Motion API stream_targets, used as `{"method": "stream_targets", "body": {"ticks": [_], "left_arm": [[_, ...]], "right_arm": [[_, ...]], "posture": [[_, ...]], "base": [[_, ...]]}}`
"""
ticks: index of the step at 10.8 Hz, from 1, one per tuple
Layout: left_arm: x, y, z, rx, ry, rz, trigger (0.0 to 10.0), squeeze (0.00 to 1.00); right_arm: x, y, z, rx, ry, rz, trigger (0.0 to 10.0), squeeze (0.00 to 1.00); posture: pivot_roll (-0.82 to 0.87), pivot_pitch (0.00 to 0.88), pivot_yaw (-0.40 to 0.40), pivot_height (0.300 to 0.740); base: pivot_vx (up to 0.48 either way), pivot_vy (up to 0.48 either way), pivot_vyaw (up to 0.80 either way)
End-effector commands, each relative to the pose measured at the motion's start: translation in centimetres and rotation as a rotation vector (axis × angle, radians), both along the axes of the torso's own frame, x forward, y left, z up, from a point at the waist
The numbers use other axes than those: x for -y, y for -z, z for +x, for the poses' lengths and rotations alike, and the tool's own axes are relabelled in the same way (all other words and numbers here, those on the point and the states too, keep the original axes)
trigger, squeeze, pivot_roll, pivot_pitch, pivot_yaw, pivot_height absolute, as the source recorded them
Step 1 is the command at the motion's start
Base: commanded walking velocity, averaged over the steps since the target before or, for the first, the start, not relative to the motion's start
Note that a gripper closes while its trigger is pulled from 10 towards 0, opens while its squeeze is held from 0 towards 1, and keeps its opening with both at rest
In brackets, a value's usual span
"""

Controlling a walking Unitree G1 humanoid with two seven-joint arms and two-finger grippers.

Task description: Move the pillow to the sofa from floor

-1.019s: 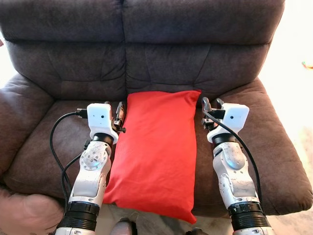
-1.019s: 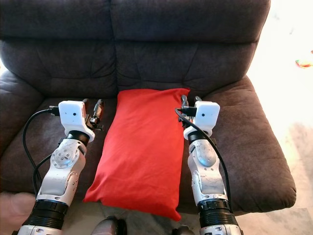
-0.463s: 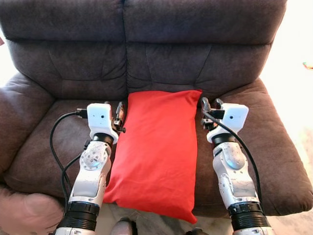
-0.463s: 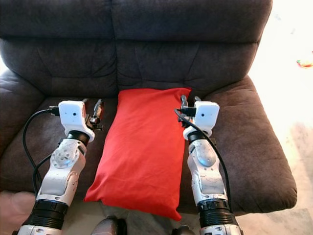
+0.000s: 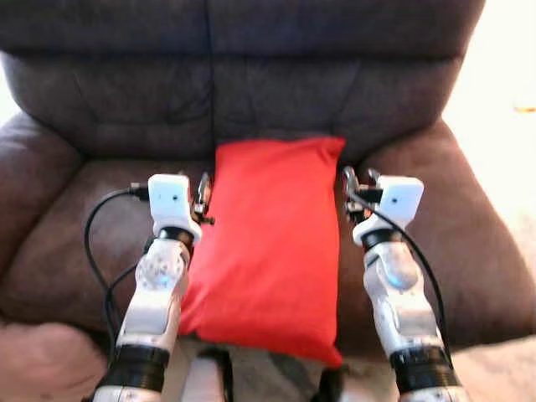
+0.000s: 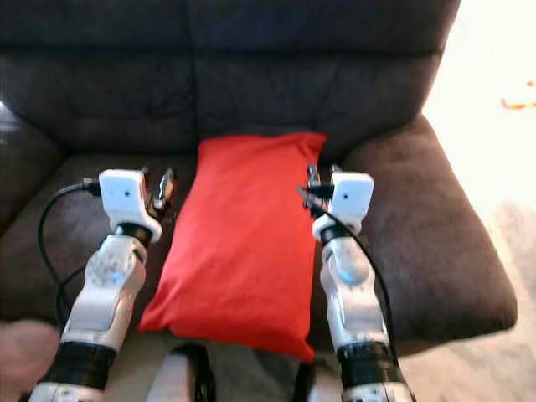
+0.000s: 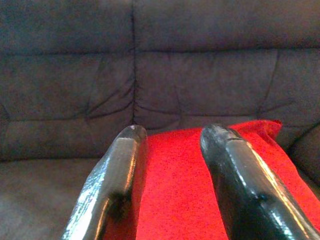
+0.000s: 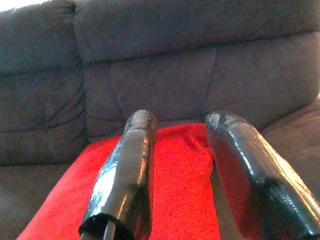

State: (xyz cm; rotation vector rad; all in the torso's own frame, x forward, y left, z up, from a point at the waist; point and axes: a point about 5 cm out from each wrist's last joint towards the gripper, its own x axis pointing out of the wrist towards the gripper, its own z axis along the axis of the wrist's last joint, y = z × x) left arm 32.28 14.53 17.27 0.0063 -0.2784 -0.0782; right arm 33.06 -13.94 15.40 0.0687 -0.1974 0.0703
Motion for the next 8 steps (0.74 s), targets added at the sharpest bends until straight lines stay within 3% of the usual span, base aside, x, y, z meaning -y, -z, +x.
{"method": "stream_targets", "body": {"ticks": [1,8], "left_arm": [[-0.16,0.26,-0.07,-0.009,-0.012,0.014,10.0,0.00],[-0.28,0.32,-0.01,-0.012,-0.019,0.018,10.0,0.00]], "right_arm": [[-0.01,-0.09,-0.11,0.007,-0.001,-0.001,10.0,0.00],[0.03,0.01,-0.08,-0.003,-0.004,-0.007,10.0,0.00]], "posture": [[0.06,0.144,0.032,0.610],[0.05,0.147,0.030,0.610]], "base": [[0.000,0.000,0.00],[0.000,0.000,0.00]]}}
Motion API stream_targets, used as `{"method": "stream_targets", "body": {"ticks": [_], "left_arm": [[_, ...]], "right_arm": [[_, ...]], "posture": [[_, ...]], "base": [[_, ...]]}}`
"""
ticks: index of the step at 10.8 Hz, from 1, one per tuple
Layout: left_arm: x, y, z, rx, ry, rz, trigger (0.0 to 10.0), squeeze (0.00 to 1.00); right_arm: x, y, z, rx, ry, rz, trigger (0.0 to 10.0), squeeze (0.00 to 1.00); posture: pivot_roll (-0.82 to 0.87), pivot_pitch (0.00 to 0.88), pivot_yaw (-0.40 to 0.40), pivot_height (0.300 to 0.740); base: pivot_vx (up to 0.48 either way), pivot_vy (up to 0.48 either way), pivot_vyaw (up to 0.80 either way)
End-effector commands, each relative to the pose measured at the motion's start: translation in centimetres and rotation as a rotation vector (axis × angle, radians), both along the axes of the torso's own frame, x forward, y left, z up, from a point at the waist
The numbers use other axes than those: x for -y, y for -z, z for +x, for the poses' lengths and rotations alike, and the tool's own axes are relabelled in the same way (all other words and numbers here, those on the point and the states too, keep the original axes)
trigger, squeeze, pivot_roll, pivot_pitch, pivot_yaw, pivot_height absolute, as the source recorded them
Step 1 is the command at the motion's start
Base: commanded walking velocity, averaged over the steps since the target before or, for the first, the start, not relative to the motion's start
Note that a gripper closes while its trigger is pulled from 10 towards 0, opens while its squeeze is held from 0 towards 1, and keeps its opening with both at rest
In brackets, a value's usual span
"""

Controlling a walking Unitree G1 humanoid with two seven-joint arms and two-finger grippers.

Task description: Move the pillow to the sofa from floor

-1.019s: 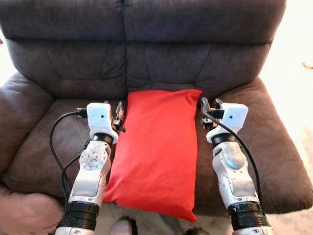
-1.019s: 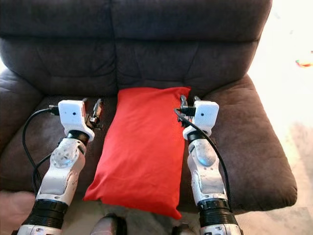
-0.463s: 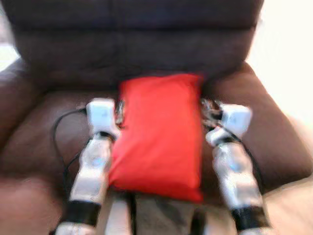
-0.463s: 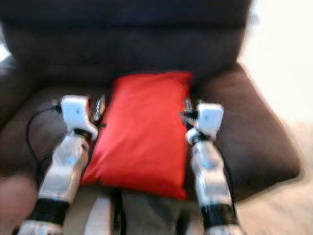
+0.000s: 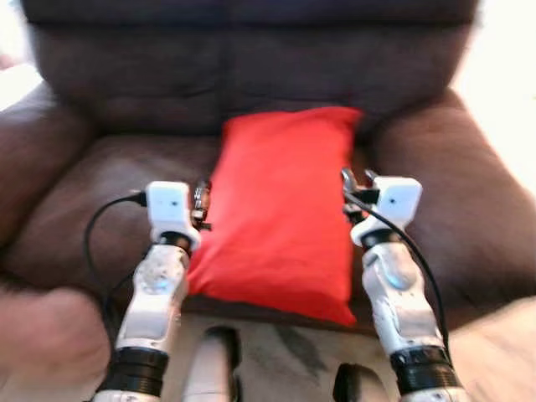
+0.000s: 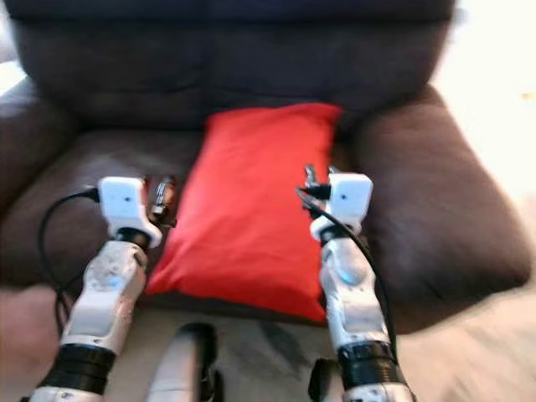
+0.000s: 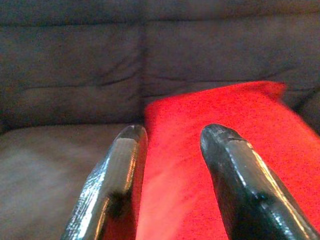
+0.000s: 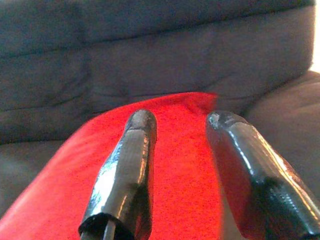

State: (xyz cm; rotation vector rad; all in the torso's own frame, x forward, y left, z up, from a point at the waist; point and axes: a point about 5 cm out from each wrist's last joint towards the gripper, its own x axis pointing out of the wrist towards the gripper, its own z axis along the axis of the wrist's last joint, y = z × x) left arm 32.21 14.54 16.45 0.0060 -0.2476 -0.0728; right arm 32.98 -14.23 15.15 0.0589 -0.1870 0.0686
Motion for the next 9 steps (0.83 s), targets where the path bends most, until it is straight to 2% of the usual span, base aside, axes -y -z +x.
{"method": "stream_targets", "body": {"ticks": [1,6,9], "left_arm": [[-0.29,-0.46,0.06,0.018,-0.013,0.020,10.0,0.00],[-0.57,-0.37,0.08,0.013,-0.015,0.026,10.0,0.00],[-0.68,-0.17,0.12,0.003,-0.020,0.014,10.0,0.00]], "right_arm": [[-0.24,-0.21,-0.01,0.006,-0.006,0.003,10.0,0.00],[-0.46,-0.20,-0.03,0.008,-0.016,0.008,10.0,0.00],[-0.67,-0.19,-0.09,0.017,-0.032,0.005,10.0,0.00]], "posture": [[0.05,0.147,0.030,0.610],[0.05,0.139,0.033,0.610],[0.05,0.134,0.034,0.586]], "base": [[0.000,0.000,0.00],[0.000,0.000,0.00],[0.000,0.000,0.00]]}}
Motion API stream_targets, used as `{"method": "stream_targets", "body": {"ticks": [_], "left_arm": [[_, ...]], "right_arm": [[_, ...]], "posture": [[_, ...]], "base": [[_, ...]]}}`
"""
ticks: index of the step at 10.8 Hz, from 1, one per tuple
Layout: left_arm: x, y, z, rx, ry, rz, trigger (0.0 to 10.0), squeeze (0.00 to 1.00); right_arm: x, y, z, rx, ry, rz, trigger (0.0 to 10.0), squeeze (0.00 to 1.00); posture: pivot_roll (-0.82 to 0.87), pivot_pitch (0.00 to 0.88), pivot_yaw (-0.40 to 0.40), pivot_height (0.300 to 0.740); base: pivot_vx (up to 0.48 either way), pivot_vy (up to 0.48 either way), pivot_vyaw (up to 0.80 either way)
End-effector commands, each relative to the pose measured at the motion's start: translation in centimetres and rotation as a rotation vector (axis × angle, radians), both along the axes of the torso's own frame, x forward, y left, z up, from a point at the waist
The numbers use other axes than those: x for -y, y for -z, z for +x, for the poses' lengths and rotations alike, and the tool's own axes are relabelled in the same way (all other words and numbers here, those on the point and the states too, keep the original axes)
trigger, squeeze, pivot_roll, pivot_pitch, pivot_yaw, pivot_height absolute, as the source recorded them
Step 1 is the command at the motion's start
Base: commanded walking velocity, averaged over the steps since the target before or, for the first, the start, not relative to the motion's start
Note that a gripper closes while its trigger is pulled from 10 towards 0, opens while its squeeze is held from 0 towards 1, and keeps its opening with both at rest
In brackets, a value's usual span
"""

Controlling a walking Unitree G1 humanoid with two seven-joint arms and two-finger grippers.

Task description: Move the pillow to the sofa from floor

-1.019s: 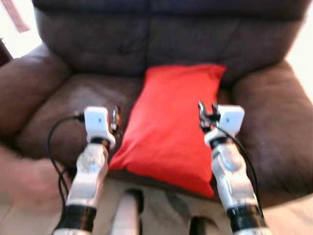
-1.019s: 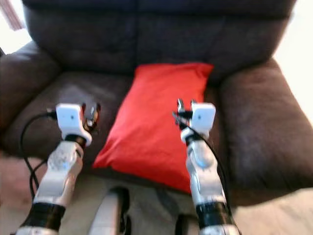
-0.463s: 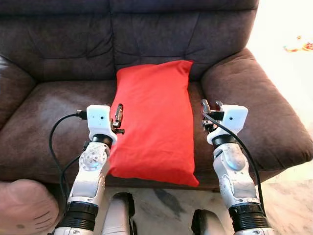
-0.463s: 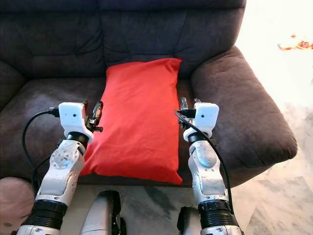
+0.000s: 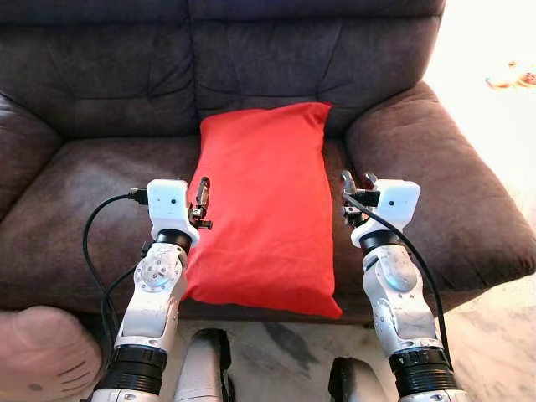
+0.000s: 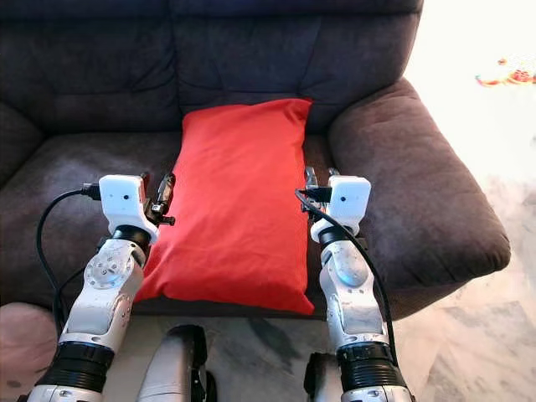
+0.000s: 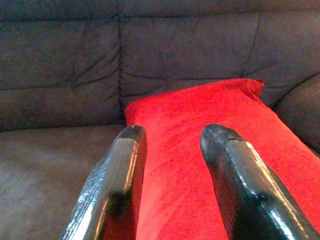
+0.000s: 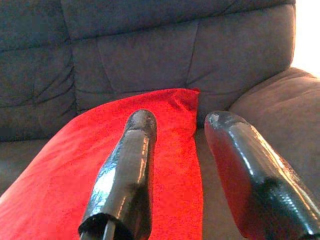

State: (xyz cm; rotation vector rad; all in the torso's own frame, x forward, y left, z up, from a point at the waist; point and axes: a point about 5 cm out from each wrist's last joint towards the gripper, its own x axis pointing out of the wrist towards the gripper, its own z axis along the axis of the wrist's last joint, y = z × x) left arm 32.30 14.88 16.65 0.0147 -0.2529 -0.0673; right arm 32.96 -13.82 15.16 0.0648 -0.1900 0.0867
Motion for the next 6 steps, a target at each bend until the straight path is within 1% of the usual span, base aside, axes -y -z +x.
{"method": "stream_targets", "body": {"ticks": [1,4,6], "left_arm": [[-0.36,0.01,0.04,-0.003,-0.014,0.009,10.0,0.00],[-0.25,0.09,0.07,-0.009,-0.014,0.013,10.0,0.00],[-0.23,0.15,0.06,-0.012,-0.014,0.013,10.0,0.00]], "right_arm": [[-0.06,0.23,-0.03,-0.016,0.002,-0.015,10.0,0.00],[-0.11,0.37,-0.02,-0.029,-0.009,-0.007,10.0,0.00],[-0.37,0.14,-0.10,-0.010,-0.024,-0.012,10.0,0.00]], "posture": [[0.05,0.134,0.034,0.586],[0.05,0.142,0.032,0.586],[0.05,0.145,0.030,0.556]], "base": [[0.000,0.000,0.00],[0.000,0.000,0.00],[0.000,0.000,0.00]]}}
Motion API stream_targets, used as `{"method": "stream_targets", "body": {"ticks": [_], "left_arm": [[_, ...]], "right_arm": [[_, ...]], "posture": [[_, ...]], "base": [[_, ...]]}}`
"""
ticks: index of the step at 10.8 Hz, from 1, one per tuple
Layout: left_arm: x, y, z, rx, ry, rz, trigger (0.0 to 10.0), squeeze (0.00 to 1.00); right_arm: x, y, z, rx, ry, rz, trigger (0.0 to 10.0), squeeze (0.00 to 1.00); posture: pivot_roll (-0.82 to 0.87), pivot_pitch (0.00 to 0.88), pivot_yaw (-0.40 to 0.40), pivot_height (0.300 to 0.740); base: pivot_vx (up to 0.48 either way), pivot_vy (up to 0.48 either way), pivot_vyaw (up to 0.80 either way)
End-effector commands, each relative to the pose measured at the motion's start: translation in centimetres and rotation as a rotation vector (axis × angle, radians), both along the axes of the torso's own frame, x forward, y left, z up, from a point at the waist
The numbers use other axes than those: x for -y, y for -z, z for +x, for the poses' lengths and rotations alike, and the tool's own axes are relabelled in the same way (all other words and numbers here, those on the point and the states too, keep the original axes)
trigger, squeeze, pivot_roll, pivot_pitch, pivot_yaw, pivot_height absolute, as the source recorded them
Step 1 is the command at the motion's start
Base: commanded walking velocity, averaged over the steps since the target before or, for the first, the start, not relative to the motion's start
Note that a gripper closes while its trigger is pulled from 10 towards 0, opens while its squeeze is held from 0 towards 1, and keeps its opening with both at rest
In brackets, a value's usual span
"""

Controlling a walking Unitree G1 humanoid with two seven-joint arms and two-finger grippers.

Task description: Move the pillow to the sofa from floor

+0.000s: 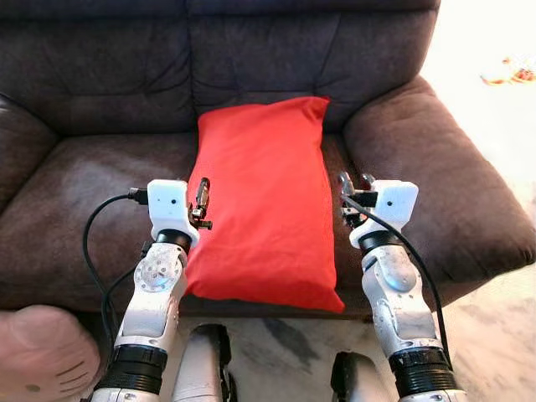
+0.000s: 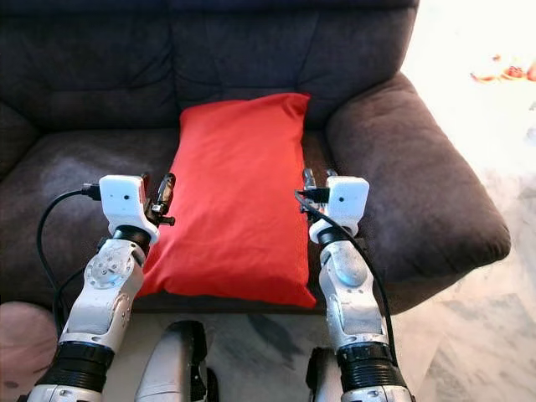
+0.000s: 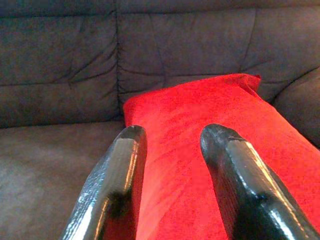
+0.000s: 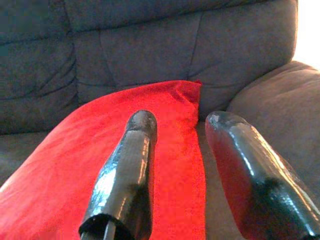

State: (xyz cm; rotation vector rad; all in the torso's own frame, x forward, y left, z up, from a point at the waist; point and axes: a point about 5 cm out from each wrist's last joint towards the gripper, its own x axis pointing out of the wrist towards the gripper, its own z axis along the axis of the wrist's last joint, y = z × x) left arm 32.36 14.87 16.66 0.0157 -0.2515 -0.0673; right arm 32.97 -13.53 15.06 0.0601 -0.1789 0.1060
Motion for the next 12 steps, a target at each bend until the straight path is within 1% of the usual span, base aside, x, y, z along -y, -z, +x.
{"method": "stream_targets", "body": {"ticks": [1,3,4,5,6,7,8,9,10,11,12], "left_arm": [[-0.4,0.3,0.0,-0.017,-0.022,0.015,10.0,0.00],[-0.5,0.4,0.0,-0.023,-0.029,0.016,10.0,0.00],[-1.2,1.1,0.2,-0.070,-0.083,-0.024,10.0,0.00],[-2.1,2.0,0.5,-0.139,-0.158,-0.060,10.0,0.00],[-3.1,2.9,0.7,-0.210,-0.229,-0.120,10.0,0.00],[-4.4,4.4,0.7,-0.315,-0.340,-0.256,10.0,1.00],[-5.6,6.9,-0.1,-0.471,-0.450,-0.410,10.0,1.00],[-5.5,7.5,-0.6,-0.487,-0.440,-0.424,10.0,1.00],[-4.9,7.4,-0.4,-0.479,-0.406,-0.470,10.0,1.00],[-4.9,7.4,-0.4,-0.483,-0.411,-0.490,10.0,1.00],[-5.1,7.6,-0.5,-0.516,-0.457,-0.539,10.0,1.00]], "right_arm": [[0.0,0.2,-0.1,-0.010,0.002,-0.011,10.0,0.00],[0.1,0.2,-0.1,-0.007,0.002,-0.010,10.0,0.00],[0.2,0.2,-0.1,-0.007,0.004,-0.008,10.0,0.00],[0.2,0.2,-0.1,-0.008,0.004,-0.008,10.0,0.00],[0.2,0.2,-0.1,-0.009,0.005,-0.009,10.0,0.00],[0.3,0.2,-0.1,-0.011,0.007,-0.011,10.0,0.00],[0.4,0.3,-0.2,-0.016,0.012,-0.012,10.0,0.00],[0.3,0.4,-0.2,-0.021,0.010,-0.012,10.0,0.00],[0.2,0.4,-0.2,-0.023,0.005,-0.011,10.0,0.00],[0.2,0.4,-0.2,-0.022,0.004,-0.011,10.0,0.00],[0.3,0.4,-0.2,-0.023,0.004,-0.011,10.0,0.00]], "posture": [[0.05,0.147,0.029,0.547],[0.05,0.150,0.028,0.547],[0.05,0.152,0.027,0.547],[0.05,0.154,0.027,0.547],[0.05,0.156,0.026,0.547],[0.05,0.156,0.028,0.547],[0.05,0.159,0.028,0.547],[0.05,0.163,0.026,0.547],[0.05,0.165,0.025,0.547],[0.05,0.166,0.025,0.547],[0.05,0.167,0.026,0.547]], "base": [[0.000,0.000,0.00],[0.000,0.000,0.00],[0.000,0.000,0.00],[0.000,0.000,0.00],[0.000,0.000,0.00],[0.000,0.000,0.00],[0.000,0.000,0.00],[0.000,0.000,0.00],[0.000,0.000,0.00],[0.000,0.000,0.00],[0.000,0.000,0.00]]}}
